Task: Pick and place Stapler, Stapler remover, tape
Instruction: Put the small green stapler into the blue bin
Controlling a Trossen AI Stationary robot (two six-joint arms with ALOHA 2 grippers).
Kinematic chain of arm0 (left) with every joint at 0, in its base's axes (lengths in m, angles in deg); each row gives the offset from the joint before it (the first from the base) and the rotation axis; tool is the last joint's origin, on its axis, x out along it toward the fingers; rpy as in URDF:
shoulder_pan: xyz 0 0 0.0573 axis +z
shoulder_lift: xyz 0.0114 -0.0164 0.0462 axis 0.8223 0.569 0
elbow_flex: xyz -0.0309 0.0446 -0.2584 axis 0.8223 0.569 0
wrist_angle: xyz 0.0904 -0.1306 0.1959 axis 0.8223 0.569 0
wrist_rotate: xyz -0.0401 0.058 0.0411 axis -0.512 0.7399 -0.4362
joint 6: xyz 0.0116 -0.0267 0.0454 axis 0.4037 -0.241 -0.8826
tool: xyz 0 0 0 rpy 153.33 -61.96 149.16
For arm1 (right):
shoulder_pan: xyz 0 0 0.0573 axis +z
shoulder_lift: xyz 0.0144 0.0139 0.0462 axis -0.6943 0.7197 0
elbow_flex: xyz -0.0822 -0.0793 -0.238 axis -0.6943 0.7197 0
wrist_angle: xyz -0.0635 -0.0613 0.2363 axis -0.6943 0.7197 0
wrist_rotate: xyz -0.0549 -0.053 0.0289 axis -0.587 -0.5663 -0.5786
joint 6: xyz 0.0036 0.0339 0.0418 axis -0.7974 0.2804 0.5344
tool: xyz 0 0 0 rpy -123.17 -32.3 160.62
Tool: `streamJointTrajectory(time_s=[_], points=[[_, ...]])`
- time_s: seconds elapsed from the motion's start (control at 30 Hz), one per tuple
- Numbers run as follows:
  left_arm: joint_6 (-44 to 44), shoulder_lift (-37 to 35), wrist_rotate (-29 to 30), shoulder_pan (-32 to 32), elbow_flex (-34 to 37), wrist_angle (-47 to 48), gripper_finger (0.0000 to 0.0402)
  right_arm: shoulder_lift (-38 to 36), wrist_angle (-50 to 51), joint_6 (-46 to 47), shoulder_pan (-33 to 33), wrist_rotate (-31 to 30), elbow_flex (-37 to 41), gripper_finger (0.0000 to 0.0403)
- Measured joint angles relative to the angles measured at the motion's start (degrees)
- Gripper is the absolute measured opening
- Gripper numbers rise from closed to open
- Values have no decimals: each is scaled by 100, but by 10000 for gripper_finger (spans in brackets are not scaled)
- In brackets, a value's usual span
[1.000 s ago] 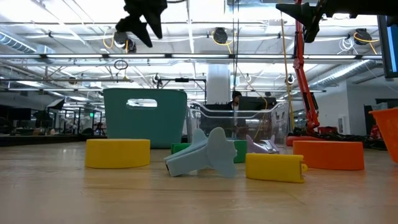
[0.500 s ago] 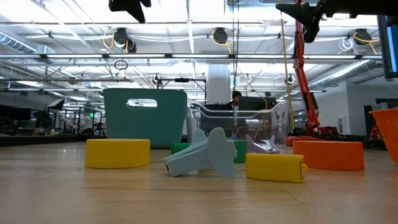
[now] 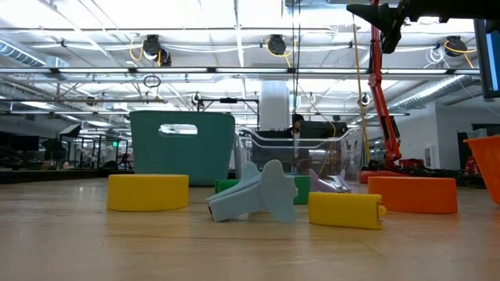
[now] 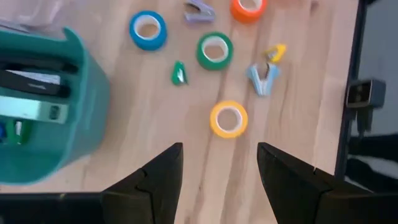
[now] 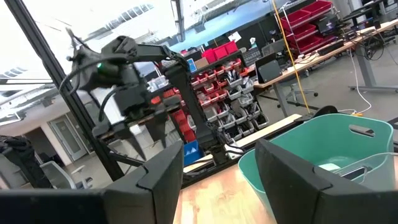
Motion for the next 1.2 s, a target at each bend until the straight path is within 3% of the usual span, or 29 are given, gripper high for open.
streamJointTrajectory(time_s=[0.23,0.43,0.57,0.7,0.83,1.2], points=[[-95,2,-19,-470,803,-1096,209,2,0,2,0,0,0,192],[-635,159,-157,-327,1452,-2341,209,0,0,2,-1,0,1,192],[-1090,476,-170,-29,1412,-2589,209,1,0,2,-2,0,1,192],[-1395,843,-662,329,1407,-2802,209,1,1,2,-1,0,1,192],[-1567,1097,-758,641,1407,-2765,209,2,2,2,-1,1,1,192],[-1782,1182,-1068,1256,1405,-2814,209,1,1,2,0,2,2,192]])
